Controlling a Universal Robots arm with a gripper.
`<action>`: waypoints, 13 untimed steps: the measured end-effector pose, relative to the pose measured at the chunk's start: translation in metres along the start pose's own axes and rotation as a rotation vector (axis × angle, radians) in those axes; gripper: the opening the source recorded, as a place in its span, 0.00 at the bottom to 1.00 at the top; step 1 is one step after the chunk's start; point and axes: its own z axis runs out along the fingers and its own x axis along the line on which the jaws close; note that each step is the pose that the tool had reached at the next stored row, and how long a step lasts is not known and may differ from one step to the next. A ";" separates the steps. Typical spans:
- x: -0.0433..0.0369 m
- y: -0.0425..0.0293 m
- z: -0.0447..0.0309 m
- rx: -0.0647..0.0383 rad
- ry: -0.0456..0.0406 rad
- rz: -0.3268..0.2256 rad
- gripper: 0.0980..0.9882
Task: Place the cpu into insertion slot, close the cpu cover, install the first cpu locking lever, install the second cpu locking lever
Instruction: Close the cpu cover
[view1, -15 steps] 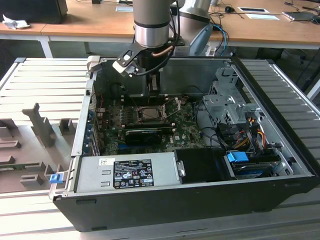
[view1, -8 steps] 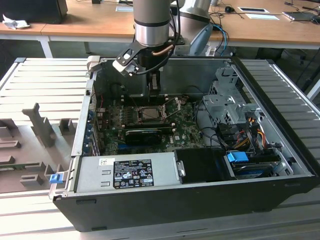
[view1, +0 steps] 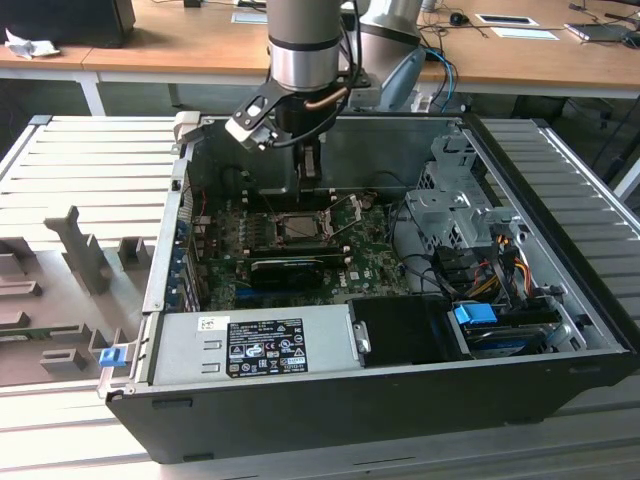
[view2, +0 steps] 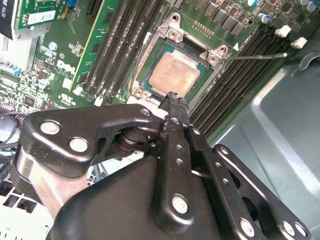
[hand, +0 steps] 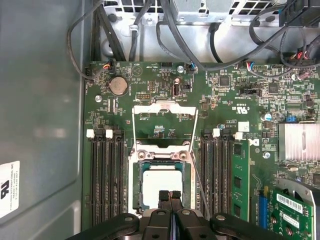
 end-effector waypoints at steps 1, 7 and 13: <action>0.0000 0.0008 -0.0001 0.000 -0.0001 0.000 0.01; 0.0000 0.0052 -0.0005 0.003 0.0000 0.000 0.01; -0.0001 0.0111 -0.0011 0.007 0.0000 0.000 0.01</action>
